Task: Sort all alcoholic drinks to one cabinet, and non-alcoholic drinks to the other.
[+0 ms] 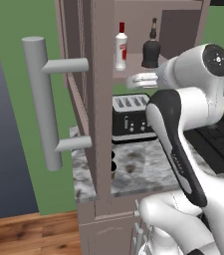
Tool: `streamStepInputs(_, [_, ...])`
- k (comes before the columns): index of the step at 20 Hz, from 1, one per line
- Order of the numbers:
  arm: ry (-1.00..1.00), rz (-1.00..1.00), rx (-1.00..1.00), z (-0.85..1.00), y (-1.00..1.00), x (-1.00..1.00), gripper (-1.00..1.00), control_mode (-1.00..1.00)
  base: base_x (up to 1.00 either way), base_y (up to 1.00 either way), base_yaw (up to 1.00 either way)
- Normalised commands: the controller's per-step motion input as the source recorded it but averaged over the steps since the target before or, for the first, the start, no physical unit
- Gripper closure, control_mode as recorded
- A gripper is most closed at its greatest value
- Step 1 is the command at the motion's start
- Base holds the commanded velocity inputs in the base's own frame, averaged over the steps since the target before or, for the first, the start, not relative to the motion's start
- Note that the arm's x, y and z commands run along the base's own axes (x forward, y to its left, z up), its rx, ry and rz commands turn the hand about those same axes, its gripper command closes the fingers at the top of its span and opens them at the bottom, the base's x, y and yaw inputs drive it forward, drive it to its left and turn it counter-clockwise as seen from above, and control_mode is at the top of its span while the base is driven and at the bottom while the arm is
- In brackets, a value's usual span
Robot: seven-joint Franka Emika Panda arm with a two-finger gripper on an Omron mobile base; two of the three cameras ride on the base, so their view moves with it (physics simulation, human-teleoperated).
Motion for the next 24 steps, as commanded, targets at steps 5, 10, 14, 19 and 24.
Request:
streamStepInputs(5, [0.11, 0.04, 0.06, -0.18, 0.0, -0.39, -1.0, -1.0, 0.0, 0.0, 0.0])
streamStepInputs(10, [0.11, 0.03, 0.02, -0.21, 0.02, -0.35, -1.0, -1.0, 0.0, 0.0, 0.0])
streamStepInputs(14, [0.12, 0.02, -0.02, -0.37, 0.12, -0.25, -1.0, -1.0, 0.0, 0.0, 0.0])
streamStepInputs(19, [0.12, 0.02, -0.03, -0.35, 0.03, -0.19, -1.0, -1.0, 0.0, 0.0, 0.0])
streamStepInputs(24, [0.14, 0.07, -0.01, -0.31, 0.0, -0.03, -1.0, -1.0, 0.0, 0.0, 0.0])
